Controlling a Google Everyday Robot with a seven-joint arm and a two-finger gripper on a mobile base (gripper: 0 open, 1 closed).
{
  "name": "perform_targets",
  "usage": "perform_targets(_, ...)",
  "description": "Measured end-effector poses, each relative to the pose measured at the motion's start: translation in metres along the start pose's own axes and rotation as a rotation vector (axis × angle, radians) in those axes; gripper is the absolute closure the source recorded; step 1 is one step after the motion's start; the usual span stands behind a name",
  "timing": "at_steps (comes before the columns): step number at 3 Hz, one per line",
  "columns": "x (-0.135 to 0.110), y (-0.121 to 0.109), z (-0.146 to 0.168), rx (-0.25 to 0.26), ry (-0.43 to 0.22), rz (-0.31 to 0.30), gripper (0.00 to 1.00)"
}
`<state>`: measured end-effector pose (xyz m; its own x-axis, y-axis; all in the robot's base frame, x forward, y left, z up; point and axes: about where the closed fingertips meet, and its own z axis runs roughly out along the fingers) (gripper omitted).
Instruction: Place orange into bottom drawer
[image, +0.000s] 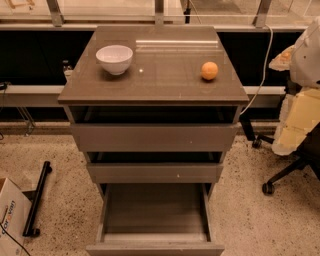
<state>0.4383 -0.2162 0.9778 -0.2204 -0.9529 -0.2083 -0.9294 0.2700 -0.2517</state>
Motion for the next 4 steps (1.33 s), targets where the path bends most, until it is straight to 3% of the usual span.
perform_targets(2,-0.006,-0.006,0.006,0.028,-0.037,0.035,0.00)
perform_targets(4,-0.039,-0.051,0.040,0.063,-0.301,0.177,0.00)
